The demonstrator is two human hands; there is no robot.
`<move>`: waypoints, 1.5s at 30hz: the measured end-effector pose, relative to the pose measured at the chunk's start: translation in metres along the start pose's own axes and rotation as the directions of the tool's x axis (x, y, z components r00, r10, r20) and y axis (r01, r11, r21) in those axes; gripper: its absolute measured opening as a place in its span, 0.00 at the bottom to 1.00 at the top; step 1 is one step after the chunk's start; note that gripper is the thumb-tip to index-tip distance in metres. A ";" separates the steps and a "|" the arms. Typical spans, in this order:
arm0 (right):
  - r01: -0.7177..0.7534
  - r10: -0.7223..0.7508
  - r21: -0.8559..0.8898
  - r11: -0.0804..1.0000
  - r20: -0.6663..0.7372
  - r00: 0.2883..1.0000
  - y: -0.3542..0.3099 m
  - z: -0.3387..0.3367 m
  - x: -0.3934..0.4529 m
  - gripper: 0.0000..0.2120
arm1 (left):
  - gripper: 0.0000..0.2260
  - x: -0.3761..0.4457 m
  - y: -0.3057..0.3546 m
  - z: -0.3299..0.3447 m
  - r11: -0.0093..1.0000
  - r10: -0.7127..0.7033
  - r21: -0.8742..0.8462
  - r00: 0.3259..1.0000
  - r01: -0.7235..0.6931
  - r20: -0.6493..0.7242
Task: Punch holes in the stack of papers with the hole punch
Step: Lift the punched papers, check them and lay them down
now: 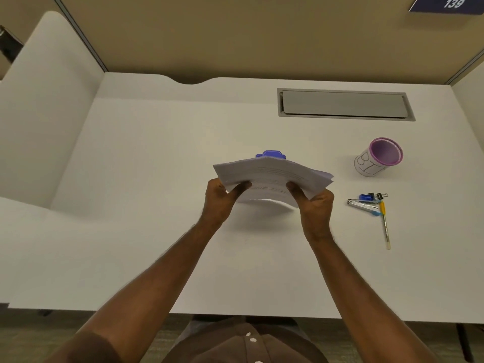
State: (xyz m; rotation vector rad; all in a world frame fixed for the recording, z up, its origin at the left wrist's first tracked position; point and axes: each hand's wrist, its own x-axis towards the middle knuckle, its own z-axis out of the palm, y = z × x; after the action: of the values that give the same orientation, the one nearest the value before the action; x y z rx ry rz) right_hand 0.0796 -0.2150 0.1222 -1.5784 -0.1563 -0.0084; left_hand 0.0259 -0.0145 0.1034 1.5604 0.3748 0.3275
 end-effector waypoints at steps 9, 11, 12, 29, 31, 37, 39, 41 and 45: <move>-0.038 0.037 -0.009 0.999 -0.030 0.999 0.006 0.000 0.008 0.14 | 0.11 0.009 -0.004 0.001 0.998 -0.021 0.062 1.000 0.020 0.010; -0.069 0.069 -0.028 0.997 -0.014 0.998 0.009 0.002 0.009 0.10 | 0.10 0.011 -0.005 0.003 0.997 -0.051 0.063 0.999 0.050 0.013; -0.078 0.077 -0.036 0.996 -0.011 0.997 0.009 0.002 0.009 0.08 | 0.09 0.010 -0.004 0.002 0.997 -0.055 0.055 0.998 0.055 0.010; -0.089 0.089 -0.019 0.996 0.029 0.996 0.017 0.002 0.019 0.06 | 0.14 0.017 -0.002 0.001 1.000 -0.013 0.026 1.000 0.012 0.022; -0.089 0.089 -0.015 0.996 0.030 0.996 0.018 0.002 0.021 0.05 | 0.13 0.018 -0.004 0.000 0.999 -0.015 0.029 1.000 0.014 0.024; -0.083 0.083 -0.014 0.996 0.027 0.996 0.018 0.002 0.025 0.05 | 0.11 0.023 -0.001 -0.001 0.998 -0.037 0.047 0.998 0.035 0.041; -0.069 0.069 -0.012 0.998 0.035 0.997 0.015 0.001 0.027 0.04 | 0.09 0.026 0.001 -0.003 0.999 -0.038 0.021 0.998 0.037 0.041; -0.057 0.057 0.003 0.998 0.046 0.997 0.012 -0.002 0.031 0.04 | 0.06 0.029 0.004 -0.004 0.999 -0.041 -0.008 0.998 0.041 0.039; -0.029 0.029 -0.001 1.000 0.052 0.998 0.002 -0.007 0.040 0.08 | 0.05 0.035 0.012 -0.004 0.997 -0.054 -0.045 0.998 0.056 0.043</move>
State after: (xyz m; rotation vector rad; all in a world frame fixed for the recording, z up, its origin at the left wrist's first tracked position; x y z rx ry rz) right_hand 0.1206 -0.2186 0.1246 -1.5820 -0.1740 0.0554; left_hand 0.0567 0.0039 0.1145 1.5066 0.3749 0.2589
